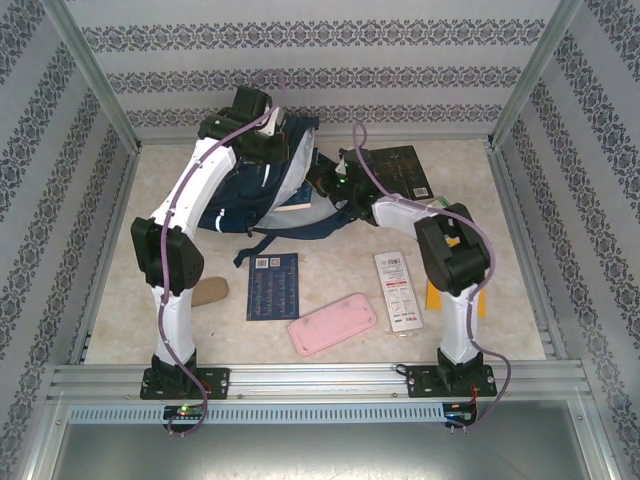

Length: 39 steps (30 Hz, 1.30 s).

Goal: Pack the student bag

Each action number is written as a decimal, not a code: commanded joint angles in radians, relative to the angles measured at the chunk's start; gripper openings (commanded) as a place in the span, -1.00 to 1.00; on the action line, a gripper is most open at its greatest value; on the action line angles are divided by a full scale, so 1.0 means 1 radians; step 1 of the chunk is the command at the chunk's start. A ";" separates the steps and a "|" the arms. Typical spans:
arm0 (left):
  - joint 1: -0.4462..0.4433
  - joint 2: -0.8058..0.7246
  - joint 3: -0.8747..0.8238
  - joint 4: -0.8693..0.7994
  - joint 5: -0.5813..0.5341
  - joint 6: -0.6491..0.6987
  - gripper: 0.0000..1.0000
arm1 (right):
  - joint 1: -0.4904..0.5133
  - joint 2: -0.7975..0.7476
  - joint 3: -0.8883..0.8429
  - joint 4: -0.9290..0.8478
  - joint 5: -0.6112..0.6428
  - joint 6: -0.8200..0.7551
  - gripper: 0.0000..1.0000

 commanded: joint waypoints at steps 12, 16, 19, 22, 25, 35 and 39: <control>0.032 -0.070 0.079 0.206 0.243 -0.159 -1.00 | 0.083 0.341 0.422 0.087 0.111 0.178 -1.00; 0.032 -0.074 0.076 0.216 0.268 -0.172 -1.00 | 0.103 0.444 0.570 0.026 0.100 0.184 -0.97; 0.031 -0.077 0.075 0.220 0.278 -0.179 -1.00 | 0.111 0.502 0.641 -0.026 0.093 0.191 -0.94; 0.032 -0.082 0.072 0.215 0.275 -0.172 -1.00 | 0.114 0.534 0.686 -0.061 0.070 0.181 -0.59; 0.032 -0.083 0.070 0.195 0.245 -0.152 -1.00 | 0.110 0.504 0.668 -0.085 0.059 0.140 -0.24; 0.034 -0.093 -0.010 0.168 0.141 -0.065 -1.00 | 0.061 0.229 0.379 -0.102 0.081 0.027 0.17; 0.037 -0.103 -0.075 0.190 0.111 -0.055 -1.00 | 0.033 0.113 0.243 -0.110 0.071 0.006 0.19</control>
